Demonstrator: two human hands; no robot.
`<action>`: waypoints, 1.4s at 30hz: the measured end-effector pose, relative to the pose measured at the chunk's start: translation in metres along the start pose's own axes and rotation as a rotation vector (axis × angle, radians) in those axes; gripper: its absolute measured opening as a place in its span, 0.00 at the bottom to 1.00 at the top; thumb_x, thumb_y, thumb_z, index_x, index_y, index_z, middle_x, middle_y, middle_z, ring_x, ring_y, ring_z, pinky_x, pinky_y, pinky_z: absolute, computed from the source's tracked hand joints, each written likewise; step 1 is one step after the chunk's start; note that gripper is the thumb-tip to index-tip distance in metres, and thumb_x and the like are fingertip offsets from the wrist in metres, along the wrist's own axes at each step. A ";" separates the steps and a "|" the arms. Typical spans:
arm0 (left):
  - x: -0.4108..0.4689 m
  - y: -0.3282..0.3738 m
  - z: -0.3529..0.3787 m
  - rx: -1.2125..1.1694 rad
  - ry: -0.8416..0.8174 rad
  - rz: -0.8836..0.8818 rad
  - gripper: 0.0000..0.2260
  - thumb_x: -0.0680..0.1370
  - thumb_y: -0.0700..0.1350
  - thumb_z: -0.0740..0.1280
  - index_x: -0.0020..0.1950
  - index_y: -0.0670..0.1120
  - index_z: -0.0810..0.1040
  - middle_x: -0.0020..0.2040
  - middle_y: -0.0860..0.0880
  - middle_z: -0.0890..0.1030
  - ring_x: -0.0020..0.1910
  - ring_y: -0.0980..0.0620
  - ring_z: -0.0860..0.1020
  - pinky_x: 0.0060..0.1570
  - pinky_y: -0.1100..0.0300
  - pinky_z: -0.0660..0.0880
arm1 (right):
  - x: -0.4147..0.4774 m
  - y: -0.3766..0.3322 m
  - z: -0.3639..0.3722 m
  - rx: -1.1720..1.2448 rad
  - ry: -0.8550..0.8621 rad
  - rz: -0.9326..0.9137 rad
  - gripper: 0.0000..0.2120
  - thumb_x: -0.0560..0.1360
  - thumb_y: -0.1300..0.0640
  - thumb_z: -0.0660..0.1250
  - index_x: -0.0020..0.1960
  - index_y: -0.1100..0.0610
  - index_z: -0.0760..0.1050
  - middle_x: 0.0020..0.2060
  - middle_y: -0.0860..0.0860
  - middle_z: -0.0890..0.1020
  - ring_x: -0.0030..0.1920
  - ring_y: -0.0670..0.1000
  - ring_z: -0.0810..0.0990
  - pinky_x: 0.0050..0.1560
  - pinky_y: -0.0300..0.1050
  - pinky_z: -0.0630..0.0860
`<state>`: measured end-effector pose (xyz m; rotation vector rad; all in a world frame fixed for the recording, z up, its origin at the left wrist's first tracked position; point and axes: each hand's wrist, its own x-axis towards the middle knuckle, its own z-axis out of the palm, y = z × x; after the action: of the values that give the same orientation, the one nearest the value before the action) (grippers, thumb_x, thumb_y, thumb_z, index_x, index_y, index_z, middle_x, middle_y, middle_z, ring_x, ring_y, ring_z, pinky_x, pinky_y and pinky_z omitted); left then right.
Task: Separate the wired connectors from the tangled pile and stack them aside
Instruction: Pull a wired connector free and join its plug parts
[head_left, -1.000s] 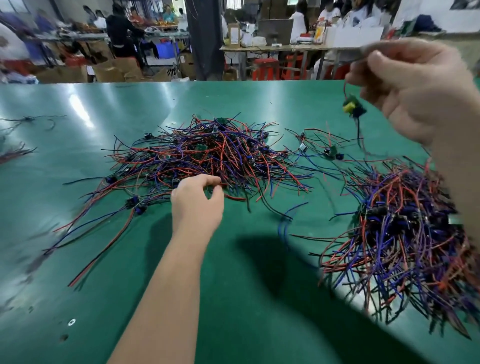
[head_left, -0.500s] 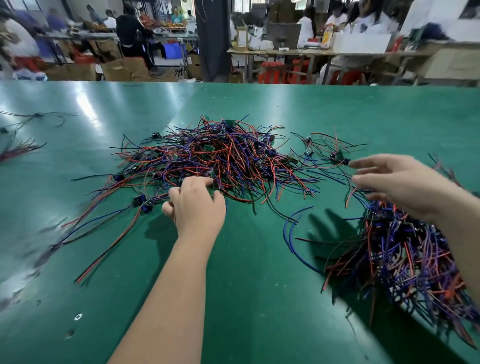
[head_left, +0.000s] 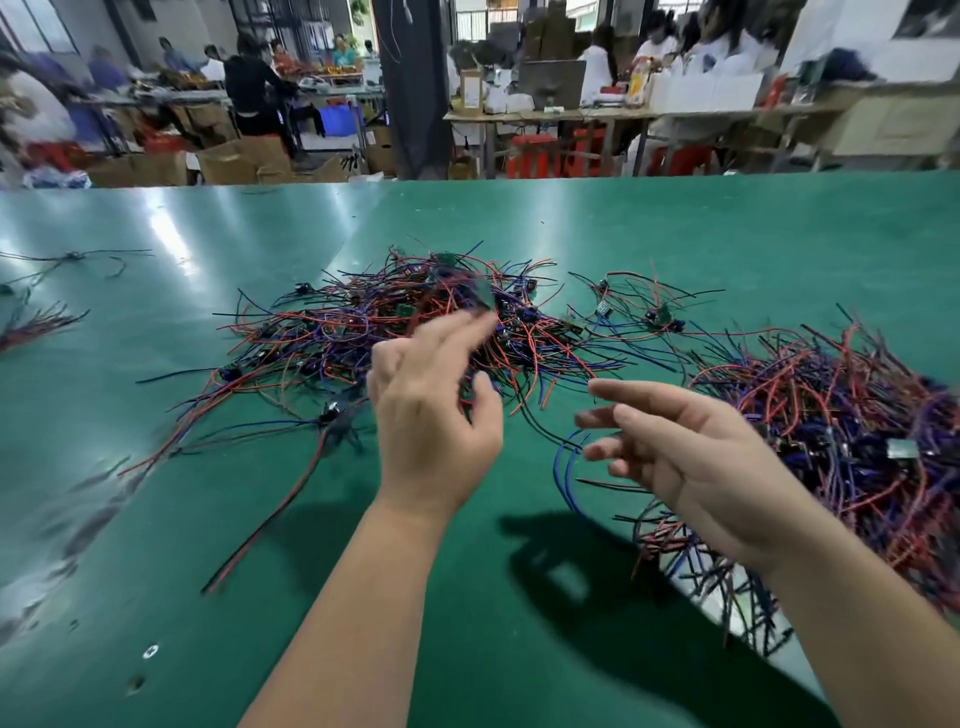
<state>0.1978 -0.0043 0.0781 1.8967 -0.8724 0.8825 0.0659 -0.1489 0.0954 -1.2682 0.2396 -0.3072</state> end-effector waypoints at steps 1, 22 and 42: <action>-0.003 0.004 0.003 -0.012 -0.061 0.034 0.18 0.69 0.38 0.67 0.57 0.50 0.82 0.56 0.55 0.81 0.50 0.46 0.75 0.54 0.53 0.67 | 0.001 0.002 0.003 0.038 -0.010 0.012 0.20 0.67 0.59 0.65 0.59 0.59 0.76 0.47 0.58 0.84 0.37 0.51 0.81 0.35 0.38 0.76; -0.021 0.041 0.012 -0.891 -0.566 -0.440 0.01 0.70 0.44 0.73 0.39 0.48 0.83 0.36 0.45 0.84 0.30 0.50 0.81 0.34 0.56 0.81 | 0.002 -0.010 -0.026 0.331 0.210 -0.209 0.13 0.64 0.67 0.64 0.44 0.52 0.71 0.46 0.54 0.85 0.41 0.52 0.84 0.35 0.36 0.75; -0.011 -0.058 0.000 0.656 -0.600 -0.854 0.26 0.76 0.63 0.60 0.68 0.49 0.69 0.74 0.39 0.59 0.71 0.39 0.57 0.69 0.44 0.52 | 0.131 -0.068 -0.065 -0.726 0.390 0.105 0.33 0.74 0.61 0.70 0.75 0.53 0.59 0.70 0.56 0.67 0.59 0.57 0.74 0.46 0.48 0.77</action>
<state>0.2401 0.0213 0.0456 2.8286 0.0242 0.0337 0.1596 -0.2715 0.1412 -1.8961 0.8019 -0.3934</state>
